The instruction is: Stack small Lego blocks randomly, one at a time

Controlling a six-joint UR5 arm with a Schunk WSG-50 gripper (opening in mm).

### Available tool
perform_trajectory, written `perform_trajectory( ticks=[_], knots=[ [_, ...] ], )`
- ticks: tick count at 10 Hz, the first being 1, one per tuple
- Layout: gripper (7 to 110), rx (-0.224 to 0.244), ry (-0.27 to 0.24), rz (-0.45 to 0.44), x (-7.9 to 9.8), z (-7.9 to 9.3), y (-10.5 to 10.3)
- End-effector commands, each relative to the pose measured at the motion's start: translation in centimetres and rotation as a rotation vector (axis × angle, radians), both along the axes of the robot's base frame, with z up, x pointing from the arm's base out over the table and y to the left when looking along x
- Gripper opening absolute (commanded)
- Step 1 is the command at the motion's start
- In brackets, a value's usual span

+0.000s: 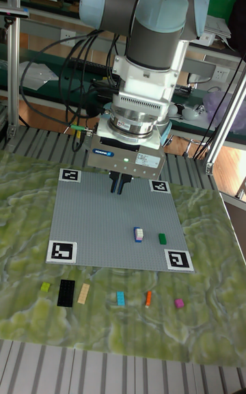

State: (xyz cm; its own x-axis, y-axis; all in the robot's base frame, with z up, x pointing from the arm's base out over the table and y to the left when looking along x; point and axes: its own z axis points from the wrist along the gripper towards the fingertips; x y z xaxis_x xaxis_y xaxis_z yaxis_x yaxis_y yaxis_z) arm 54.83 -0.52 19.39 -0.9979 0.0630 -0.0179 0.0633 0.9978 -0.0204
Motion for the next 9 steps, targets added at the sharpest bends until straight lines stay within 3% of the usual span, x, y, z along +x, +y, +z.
perform_trajectory(
  ticks=[1,5,9],
  knots=[
    [7,0.009,-0.021,-0.023,0.7,-0.4,-0.3],
    [7,0.036,-0.082,0.009,6.1,-4.7,-1.4],
    [7,0.041,-0.127,0.074,11.5,-6.2,-4.6]
  ],
)
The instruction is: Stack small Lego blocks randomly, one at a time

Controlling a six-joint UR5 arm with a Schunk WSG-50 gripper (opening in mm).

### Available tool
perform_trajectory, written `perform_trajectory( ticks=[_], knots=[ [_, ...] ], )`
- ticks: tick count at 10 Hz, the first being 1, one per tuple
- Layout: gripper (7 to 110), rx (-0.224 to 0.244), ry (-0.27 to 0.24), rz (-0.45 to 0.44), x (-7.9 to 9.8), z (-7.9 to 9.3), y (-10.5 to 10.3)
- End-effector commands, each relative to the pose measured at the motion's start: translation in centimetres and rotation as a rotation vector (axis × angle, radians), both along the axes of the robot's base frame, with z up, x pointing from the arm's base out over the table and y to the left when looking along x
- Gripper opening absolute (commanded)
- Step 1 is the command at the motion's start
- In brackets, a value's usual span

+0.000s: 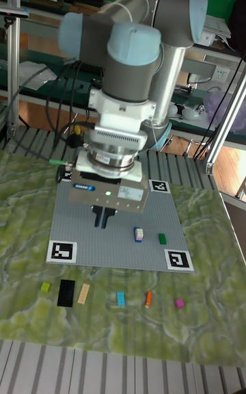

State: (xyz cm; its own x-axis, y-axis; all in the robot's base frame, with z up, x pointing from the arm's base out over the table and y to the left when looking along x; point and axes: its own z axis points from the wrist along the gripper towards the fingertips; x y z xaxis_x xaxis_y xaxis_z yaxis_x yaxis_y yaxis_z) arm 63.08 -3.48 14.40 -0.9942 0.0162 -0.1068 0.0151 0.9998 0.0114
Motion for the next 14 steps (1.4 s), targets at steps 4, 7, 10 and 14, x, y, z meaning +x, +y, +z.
perform_trajectory(
  ticks=[4,7,10,14],
  knots=[
    [7,0.064,0.007,0.008,3.4,-2.9,-0.8],
    [7,0.028,0.077,-0.043,1.6,-3.0,-1.8],
    [7,-0.043,0.098,-0.028,1.1,-3.0,-3.5],
    [7,-0.016,0.009,0.029,3.3,-2.9,-2.7]
  ],
)
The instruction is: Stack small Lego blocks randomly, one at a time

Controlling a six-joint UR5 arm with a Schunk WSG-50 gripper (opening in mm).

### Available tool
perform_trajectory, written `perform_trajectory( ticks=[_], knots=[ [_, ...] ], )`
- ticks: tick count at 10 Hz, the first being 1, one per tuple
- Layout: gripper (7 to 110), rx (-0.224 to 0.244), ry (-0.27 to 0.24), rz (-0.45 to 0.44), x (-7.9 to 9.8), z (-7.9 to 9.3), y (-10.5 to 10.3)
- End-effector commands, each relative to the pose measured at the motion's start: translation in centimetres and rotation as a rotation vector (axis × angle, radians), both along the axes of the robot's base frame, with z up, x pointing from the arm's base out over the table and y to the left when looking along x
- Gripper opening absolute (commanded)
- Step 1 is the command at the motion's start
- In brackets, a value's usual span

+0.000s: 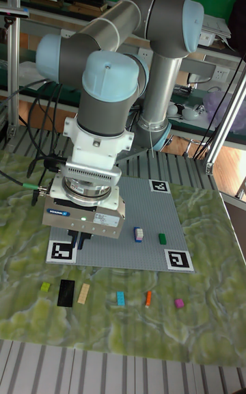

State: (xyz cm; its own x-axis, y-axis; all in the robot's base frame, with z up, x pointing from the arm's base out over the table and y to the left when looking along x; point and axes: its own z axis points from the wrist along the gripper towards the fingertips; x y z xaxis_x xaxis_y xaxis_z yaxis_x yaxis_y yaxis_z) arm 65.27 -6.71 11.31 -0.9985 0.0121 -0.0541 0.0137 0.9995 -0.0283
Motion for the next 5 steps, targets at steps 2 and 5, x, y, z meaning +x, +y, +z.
perform_trajectory(
  ticks=[2,5],
  knots=[
    [7,0.037,-0.028,0.028,0.73,0.13,0.85],
    [7,0.027,-0.061,0.05,1.57,0.21,0.66]
  ],
)
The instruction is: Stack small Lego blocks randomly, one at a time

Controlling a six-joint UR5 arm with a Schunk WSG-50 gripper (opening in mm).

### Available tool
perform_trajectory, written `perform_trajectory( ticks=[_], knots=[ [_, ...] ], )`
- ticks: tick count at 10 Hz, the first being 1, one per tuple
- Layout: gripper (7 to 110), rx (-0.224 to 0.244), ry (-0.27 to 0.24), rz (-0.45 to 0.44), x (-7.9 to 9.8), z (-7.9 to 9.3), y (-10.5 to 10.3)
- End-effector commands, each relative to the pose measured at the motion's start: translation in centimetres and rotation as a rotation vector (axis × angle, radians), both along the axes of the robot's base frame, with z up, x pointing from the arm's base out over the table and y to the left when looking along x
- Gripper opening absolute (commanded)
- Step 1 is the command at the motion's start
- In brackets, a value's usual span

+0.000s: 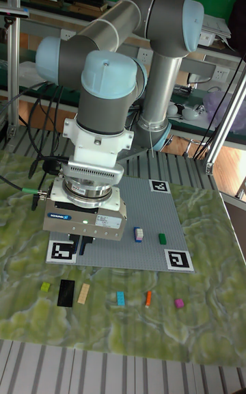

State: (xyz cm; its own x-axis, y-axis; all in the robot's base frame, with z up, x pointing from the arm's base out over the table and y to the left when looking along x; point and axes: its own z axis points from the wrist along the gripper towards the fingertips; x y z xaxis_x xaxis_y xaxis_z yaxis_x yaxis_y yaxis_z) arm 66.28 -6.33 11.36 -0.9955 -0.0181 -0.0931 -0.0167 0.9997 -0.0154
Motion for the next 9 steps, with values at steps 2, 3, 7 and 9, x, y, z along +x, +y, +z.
perform_trajectory(
  ticks=[2,3,7,9],
  knots=[
    [22,0.013,-0.078,0.069,1.9,0.4,0.4],
    [22,0.032,-0.085,0.066,1.9,-1.7,0.5],
    [44,0.024,-0.038,0.031,1.8,-6.1,-0.4],
    [22,0.021,0.005,0.005,1.7,-8.1,-0.7]
  ],
)
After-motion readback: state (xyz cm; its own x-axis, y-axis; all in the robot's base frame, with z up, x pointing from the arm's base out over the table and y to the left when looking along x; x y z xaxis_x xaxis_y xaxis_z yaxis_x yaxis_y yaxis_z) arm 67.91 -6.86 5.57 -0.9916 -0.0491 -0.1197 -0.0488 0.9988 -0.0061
